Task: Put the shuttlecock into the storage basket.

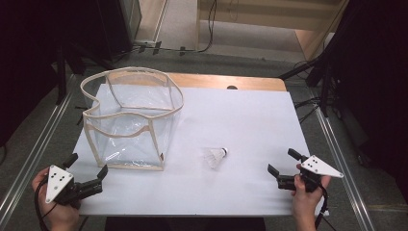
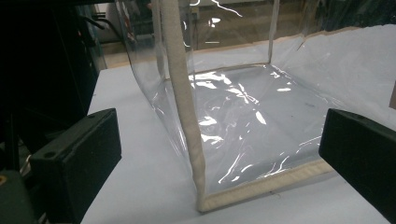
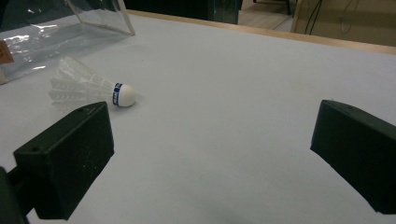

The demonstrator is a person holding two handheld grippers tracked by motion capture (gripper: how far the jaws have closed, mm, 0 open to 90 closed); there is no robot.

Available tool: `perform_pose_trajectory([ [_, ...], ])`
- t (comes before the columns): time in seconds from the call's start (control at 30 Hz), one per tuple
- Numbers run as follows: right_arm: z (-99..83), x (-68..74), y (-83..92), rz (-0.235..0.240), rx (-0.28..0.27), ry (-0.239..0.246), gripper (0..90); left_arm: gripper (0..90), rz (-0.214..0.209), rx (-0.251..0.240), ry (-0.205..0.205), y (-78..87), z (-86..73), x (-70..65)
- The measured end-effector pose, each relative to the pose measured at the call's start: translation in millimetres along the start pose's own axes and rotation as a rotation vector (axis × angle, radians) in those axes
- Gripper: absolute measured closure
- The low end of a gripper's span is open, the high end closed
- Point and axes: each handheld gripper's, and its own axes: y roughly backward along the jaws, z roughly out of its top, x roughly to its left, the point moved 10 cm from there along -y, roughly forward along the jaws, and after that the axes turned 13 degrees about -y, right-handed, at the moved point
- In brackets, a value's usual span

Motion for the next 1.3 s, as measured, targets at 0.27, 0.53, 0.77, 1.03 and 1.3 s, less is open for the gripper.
perform_pose_trajectory([
  [0.27,0.8,5.5,-0.7,0.012,0.003,0.000,0.0,0.0,0.000,0.000,0.001,-0.1,-0.1,-0.2],
  [0.53,2.2,11.3,-3.0,0.010,0.015,0.010,0.0,0.0,-0.006,-0.002,-0.003,0.4,-0.6,-2.0],
  [0.77,1.2,27.5,-7.1,0.042,0.046,0.021,0.0,0.0,-0.018,-0.034,0.056,4.3,-0.1,2.0],
  [1.03,3.5,40.5,-12.8,0.071,0.075,0.026,0.0,0.0,-0.026,-0.024,0.017,2.2,-0.2,-3.4],
  [1.3,10.6,54.2,-17.1,0.097,0.093,0.047,0.0,0.0,-0.025,-0.021,0.007,2.6,-0.5,-4.1],
])
